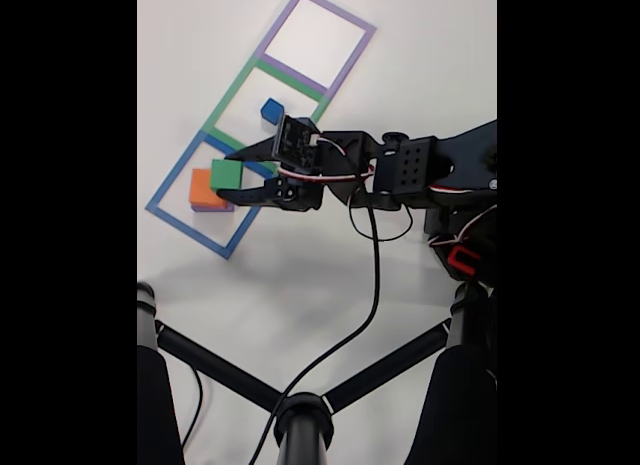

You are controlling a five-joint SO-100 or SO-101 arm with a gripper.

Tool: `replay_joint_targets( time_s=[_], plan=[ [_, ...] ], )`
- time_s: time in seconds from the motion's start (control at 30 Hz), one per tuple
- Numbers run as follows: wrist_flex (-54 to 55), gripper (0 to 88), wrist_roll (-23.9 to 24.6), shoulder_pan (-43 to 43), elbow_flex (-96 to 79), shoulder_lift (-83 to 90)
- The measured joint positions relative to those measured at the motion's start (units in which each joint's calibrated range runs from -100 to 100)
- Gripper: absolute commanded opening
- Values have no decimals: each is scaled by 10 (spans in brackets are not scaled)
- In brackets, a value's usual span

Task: Tower of hanoi

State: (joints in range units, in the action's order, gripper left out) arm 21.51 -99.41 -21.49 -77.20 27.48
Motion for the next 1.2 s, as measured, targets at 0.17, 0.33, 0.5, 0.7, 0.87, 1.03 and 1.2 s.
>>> replay_joint_targets(
  time_s=[0.17, 0.33, 0.5, 0.7, 0.87, 1.03, 1.2],
  plan=[
    [67, 87, 0, 2, 1, -76],
    [119, 88, 0, 2, 19, -144],
    [128, 88, 0, 2, 54, -183],
    [158, 88, 0, 2, 72, -228],
    [178, 100, 0, 2, 80, -254],
    [189, 178, 0, 2, 81, -263],
    [209, 229, 0, 2, 81, -279]
  ],
)
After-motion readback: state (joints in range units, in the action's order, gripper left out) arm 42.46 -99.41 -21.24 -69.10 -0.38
